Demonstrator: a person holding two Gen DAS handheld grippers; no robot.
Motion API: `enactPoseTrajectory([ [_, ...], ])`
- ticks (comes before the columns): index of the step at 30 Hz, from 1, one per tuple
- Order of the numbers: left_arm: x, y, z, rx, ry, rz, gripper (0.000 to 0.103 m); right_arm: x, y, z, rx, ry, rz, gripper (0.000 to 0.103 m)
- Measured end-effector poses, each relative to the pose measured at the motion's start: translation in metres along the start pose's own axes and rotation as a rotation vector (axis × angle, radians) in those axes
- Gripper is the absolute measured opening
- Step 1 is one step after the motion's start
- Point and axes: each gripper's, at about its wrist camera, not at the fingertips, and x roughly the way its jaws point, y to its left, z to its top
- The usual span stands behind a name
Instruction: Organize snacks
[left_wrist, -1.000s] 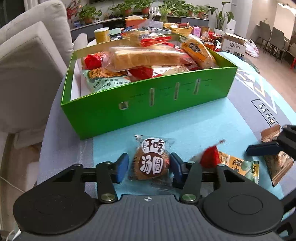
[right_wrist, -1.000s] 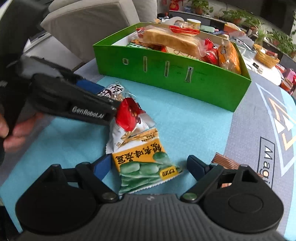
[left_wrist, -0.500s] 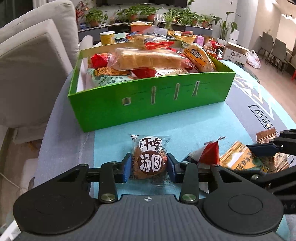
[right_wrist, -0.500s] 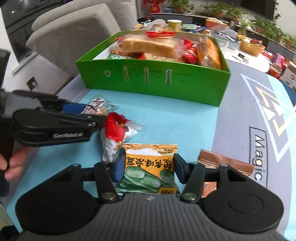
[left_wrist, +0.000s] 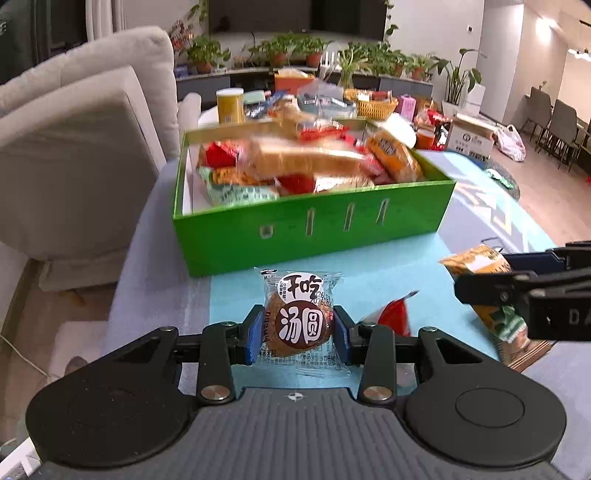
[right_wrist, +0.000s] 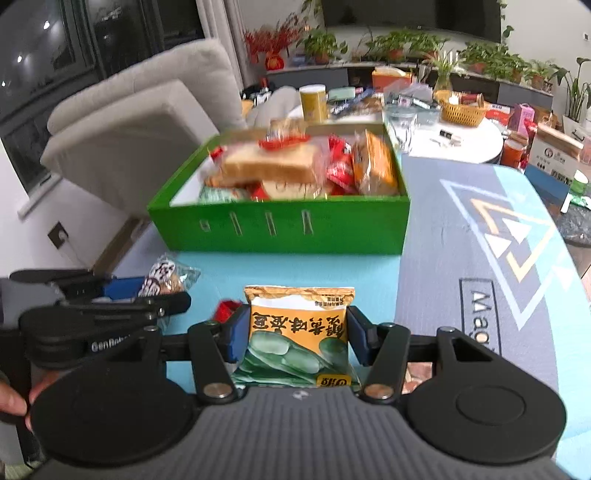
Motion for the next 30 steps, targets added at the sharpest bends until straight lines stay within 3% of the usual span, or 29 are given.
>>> enactPoseTrajectory([
  [13,-0.042,-0.009,0.034,0.006,-0.125,0.025,0.036,-0.031,0.006,0.044,0.026,-0.139,0.032,0.064],
  [30,-0.049,-0.02,0.084,-0.008,-0.2,0.043,0.036,-0.031,-0.013,0.084,0.151,-0.202,0.048,0.064],
])
